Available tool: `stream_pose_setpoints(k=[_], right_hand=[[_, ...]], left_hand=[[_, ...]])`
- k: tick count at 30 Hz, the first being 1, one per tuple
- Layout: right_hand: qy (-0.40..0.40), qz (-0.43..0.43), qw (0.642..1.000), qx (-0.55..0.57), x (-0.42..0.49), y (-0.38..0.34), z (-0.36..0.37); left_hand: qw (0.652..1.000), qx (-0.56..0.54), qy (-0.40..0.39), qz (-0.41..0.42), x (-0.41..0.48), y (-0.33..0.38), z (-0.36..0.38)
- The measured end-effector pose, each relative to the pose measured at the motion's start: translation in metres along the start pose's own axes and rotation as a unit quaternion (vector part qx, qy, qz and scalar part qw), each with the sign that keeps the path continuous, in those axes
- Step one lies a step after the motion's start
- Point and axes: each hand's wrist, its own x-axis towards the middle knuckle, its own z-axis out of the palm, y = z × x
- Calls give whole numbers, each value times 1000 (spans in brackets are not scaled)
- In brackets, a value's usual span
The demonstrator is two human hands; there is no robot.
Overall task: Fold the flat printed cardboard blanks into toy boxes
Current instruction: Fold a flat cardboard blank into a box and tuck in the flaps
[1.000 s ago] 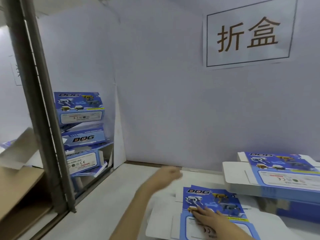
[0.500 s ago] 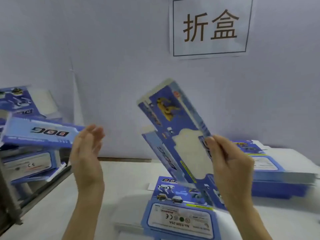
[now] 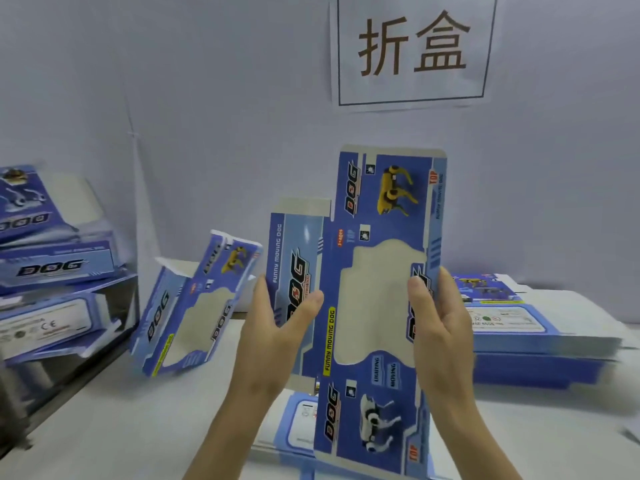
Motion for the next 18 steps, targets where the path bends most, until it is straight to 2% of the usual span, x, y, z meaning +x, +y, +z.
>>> stream_pose_setpoints(k=[3, 8, 12, 16, 18], right_hand=[[0, -10, 1000, -2, 2, 3, -2], [-29, 20, 999, 22, 5, 6, -5], [-39, -2, 998, 40, 5, 8, -4], [-23, 59, 992, 110, 14, 10, -18], [-28, 66, 995, 73, 13, 10, -18]], left_hand=[[1000, 14, -6, 3, 1, -2, 0], [999, 40, -27, -14, -3, -3, 7], [997, 70, -26, -25, -7, -3, 14], [1000, 6, -8, -24, 1, 2, -4], [1000, 21, 19, 0, 5, 4, -12]])
